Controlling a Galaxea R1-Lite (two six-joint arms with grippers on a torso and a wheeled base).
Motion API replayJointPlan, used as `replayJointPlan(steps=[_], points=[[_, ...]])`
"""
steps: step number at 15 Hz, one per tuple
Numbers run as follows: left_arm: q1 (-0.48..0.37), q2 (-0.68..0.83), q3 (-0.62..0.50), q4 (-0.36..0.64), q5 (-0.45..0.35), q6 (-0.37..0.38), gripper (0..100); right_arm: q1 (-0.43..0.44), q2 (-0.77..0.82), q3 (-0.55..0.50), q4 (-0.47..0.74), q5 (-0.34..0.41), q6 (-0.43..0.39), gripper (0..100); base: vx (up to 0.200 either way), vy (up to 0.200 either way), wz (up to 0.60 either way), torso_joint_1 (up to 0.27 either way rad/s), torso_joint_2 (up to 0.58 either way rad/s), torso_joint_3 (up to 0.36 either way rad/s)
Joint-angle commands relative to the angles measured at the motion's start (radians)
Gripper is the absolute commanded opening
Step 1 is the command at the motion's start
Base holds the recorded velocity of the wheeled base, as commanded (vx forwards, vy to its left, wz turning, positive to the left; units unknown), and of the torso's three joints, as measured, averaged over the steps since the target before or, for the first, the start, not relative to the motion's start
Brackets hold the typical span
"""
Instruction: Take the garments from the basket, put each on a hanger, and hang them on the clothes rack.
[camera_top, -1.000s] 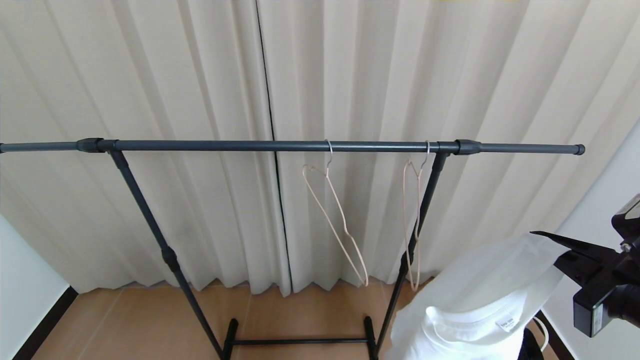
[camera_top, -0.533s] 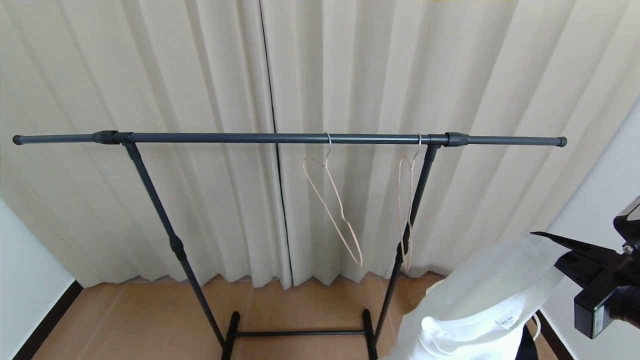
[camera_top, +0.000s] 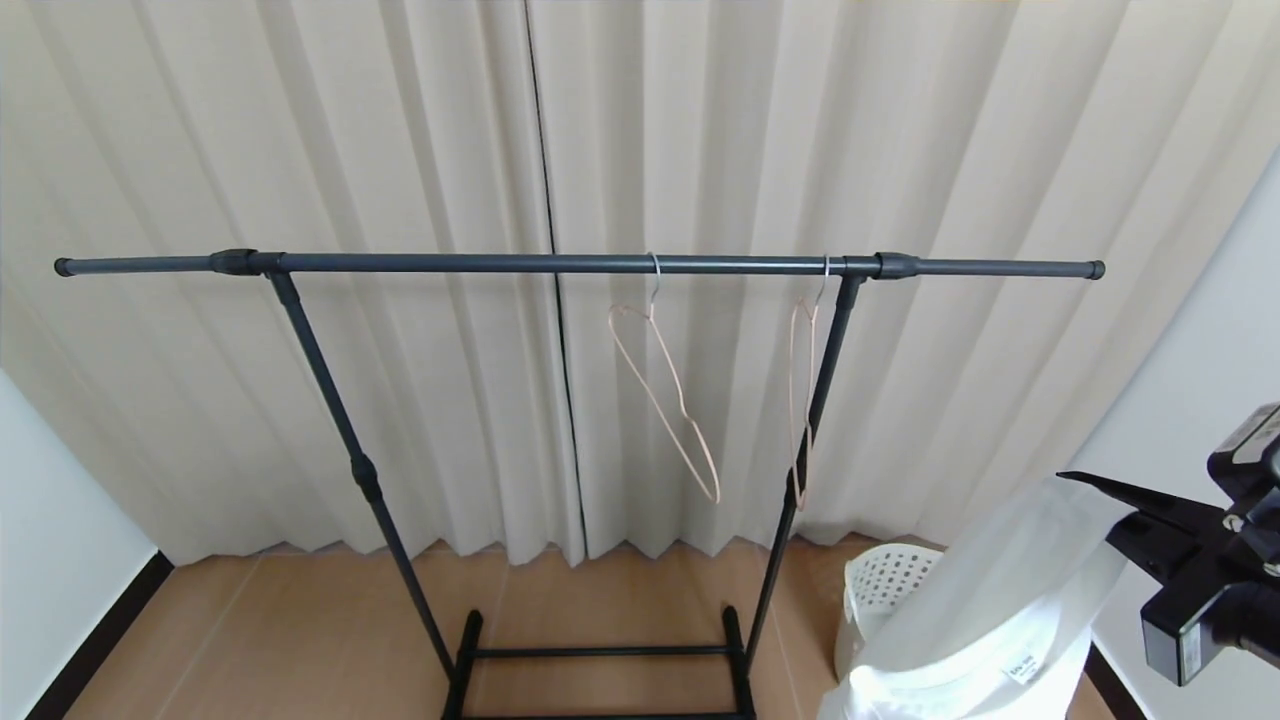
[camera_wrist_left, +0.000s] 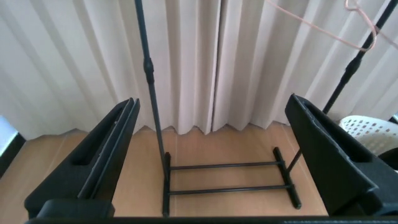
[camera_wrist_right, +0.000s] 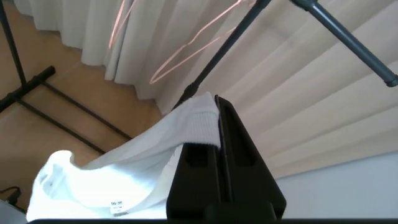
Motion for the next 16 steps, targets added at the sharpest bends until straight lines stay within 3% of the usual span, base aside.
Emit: replayJointPlan(steps=[1,4,5,7,9,10,11,16], points=[[-0.012,0.071,-0.060,0.022,-0.021,0.066,100,0.009,0.046,-0.056,0.001,0.003,-0.017,0,0.000,0.000,0.00,0.000,0.00,0.000],[-0.027,0.433,-0.223,0.022,-0.082,0.005,100,0.003,0.138,-0.122,-0.004,0.070,-0.009,0,0.000,0.000,0.00,0.000,0.00,0.000],[-0.084,0.618,-0.286,0.022,-0.139,-0.002,100,-0.012,0.144,-0.105,-0.016,0.172,0.045,0,0.000,0.000,0.00,0.000,0.00,0.000],[-0.237,0.786,-0.332,0.020,-0.145,-0.015,100,-0.032,0.149,-0.104,-0.019,0.236,0.080,0,0.000,0.000,0.00,0.000,0.00,0.000],[-0.461,0.926,-0.392,-0.004,-0.145,-0.112,100,-0.032,0.154,-0.105,-0.059,0.242,0.106,0,0.000,0.000,0.00,0.000,0.00,0.000],[-0.521,0.970,-0.415,-0.017,-0.145,-0.143,100,-0.032,0.158,-0.104,-0.071,0.242,0.108,0,0.000,0.000,0.00,0.000,0.00,0.000],[-0.645,1.095,-0.479,-0.063,-0.142,-0.224,100,-0.028,0.180,-0.105,-0.094,0.242,0.118,0,0.000,0.000,0.00,0.000,0.00,0.000],[-0.731,1.561,-0.637,-0.277,-0.137,-0.285,100,0.021,0.249,-0.114,-0.199,0.231,0.184,0,0.000,0.000,0.00,0.000,0.00,0.000]])
